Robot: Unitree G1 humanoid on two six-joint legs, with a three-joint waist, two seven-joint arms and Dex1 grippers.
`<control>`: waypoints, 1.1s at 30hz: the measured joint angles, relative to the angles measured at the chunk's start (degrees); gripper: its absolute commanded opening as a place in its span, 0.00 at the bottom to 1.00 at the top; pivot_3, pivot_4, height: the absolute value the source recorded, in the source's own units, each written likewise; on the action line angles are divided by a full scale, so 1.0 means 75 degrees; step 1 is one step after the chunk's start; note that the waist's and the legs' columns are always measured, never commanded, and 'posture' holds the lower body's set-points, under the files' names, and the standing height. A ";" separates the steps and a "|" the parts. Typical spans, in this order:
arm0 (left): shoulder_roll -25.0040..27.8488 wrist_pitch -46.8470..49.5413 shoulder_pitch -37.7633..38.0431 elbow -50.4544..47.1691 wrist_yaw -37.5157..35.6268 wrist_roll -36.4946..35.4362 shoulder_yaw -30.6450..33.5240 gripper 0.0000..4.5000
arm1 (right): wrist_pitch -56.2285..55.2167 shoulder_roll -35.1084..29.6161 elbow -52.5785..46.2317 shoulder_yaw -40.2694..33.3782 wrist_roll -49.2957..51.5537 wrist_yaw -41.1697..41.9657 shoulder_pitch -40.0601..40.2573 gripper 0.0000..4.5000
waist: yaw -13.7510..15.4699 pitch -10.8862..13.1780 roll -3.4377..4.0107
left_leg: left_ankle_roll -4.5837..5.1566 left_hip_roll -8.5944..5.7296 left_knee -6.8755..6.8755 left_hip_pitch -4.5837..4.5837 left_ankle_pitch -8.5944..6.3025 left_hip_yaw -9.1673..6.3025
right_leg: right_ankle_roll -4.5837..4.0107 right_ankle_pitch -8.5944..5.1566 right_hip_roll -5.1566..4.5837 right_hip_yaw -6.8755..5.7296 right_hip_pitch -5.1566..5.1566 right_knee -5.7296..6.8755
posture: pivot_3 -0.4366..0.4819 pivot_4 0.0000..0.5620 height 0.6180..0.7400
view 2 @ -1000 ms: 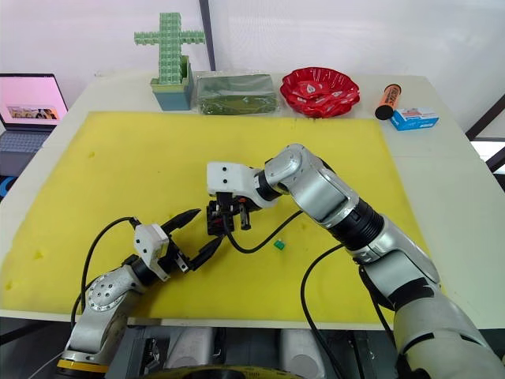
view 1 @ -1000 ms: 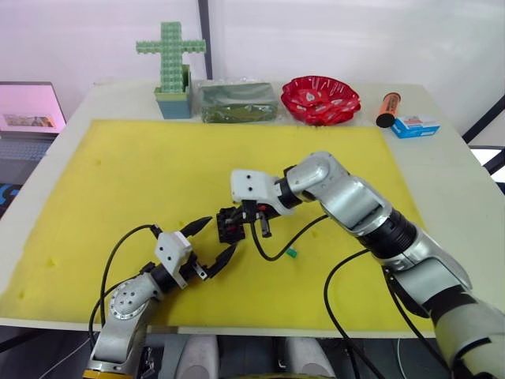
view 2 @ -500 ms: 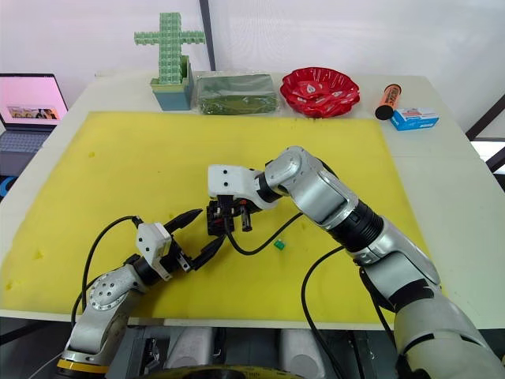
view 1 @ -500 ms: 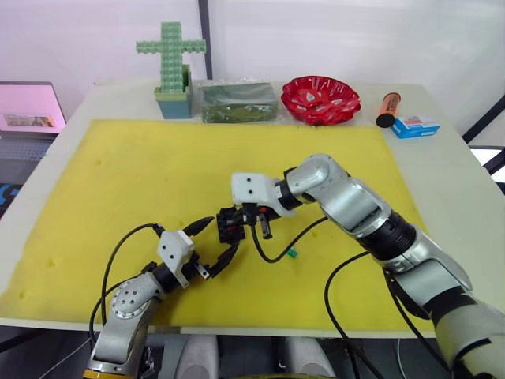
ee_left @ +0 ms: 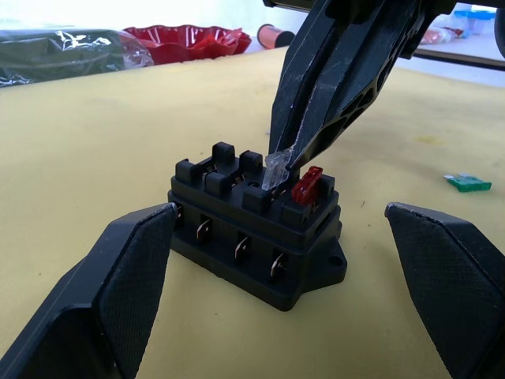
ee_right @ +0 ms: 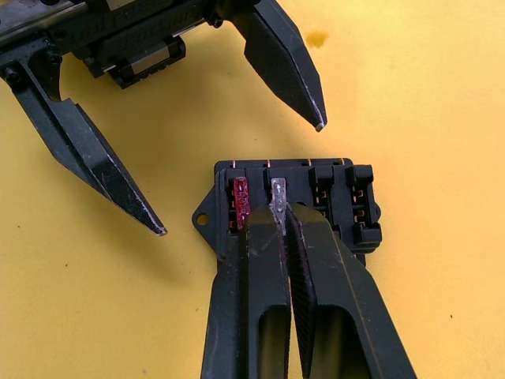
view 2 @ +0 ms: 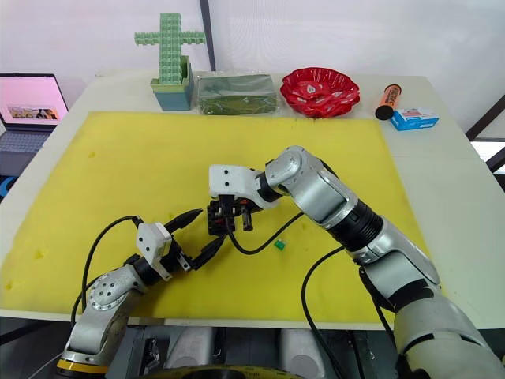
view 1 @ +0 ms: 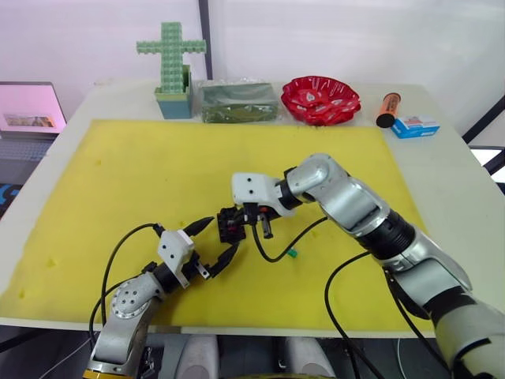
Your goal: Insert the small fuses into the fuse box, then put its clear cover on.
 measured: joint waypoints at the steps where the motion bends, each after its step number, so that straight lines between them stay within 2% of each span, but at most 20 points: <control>1: -0.0001 -0.0006 -0.0001 0.0000 0.0007 0.0014 0.0000 0.99 | -0.0034 0.0004 0.0030 0.0006 -0.0017 0.0014 0.0000 0.00 | -0.0001 -0.0001 0.0000 | 0.0000 0.0000 0.0000 0.0001 0.0000 0.0000 | 0.0000 0.0000 0.0000 0.0000 0.0001 0.0000 | 0.48 0.27 1.00; 29: -0.0153 -0.0183 -0.0029 0.0087 0.0065 0.0271 -0.0086 0.99 | -0.0660 0.0209 0.0630 0.0336 -0.0716 0.0516 -0.0309 0.00 | -0.0006 -0.0076 0.0015 | 0.0000 0.0000 -0.0003 0.0018 0.0000 0.0000 | -0.0021 -0.0012 0.0000 0.0000 0.0015 0.0000 | 0.48 0.27 1.00; 33: -0.0153 -0.0183 -0.0029 0.0087 0.0070 0.0271 -0.0177 1.00 | -0.0579 0.0276 0.0724 0.0306 -0.0776 0.0494 -0.0301 0.23 | -0.0002 -0.0076 0.0015 | 0.0000 0.0001 -0.0003 0.0015 0.0000 0.0000 | -0.0022 -0.0012 0.0000 0.0000 0.0011 0.0000 | 0.48 0.27 1.00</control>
